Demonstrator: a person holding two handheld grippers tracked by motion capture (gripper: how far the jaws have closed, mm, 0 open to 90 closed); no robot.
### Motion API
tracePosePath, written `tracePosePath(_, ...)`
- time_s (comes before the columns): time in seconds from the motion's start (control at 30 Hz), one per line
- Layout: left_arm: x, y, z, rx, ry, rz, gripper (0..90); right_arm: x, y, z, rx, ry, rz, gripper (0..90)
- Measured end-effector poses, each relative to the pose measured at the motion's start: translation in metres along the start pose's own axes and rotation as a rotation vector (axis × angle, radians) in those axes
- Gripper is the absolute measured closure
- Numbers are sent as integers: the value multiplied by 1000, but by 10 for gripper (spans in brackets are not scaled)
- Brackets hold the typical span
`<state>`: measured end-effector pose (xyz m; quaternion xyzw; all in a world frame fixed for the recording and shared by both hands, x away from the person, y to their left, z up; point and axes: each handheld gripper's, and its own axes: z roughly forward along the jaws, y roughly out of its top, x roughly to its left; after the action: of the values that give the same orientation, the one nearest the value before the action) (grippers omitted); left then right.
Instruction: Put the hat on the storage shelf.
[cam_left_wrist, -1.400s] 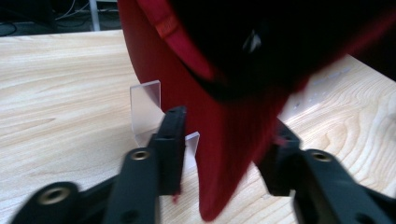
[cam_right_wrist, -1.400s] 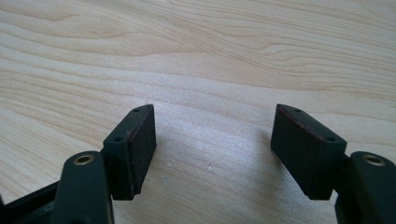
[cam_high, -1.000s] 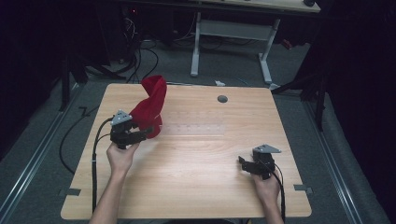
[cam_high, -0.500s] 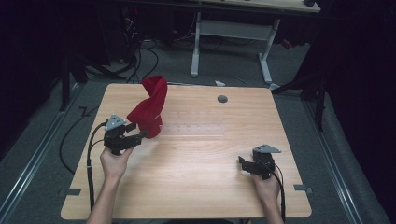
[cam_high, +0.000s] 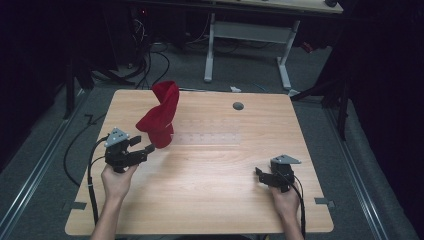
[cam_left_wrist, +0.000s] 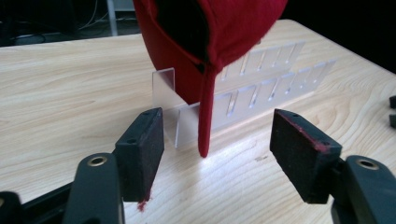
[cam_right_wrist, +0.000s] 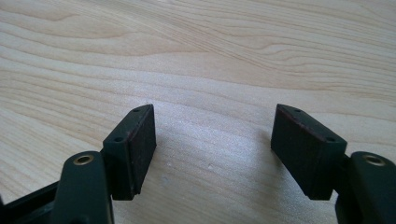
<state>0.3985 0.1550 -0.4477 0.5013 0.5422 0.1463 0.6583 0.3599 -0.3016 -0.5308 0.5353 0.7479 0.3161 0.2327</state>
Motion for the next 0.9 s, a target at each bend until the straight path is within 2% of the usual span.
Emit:
tracePosePath(0.27,0,-7,-7,24,3,-3,342,0,0,0,-1,-2,-4,312)
tracePosePath(0.33,-1,-10,-10,5,-11,0,346,0,0,0,-1,-3,-5,313)
tracePosePath(0.9,-8,-24,-20,23,-34,-3,342,0,0,0,-1,-2,-4,312)
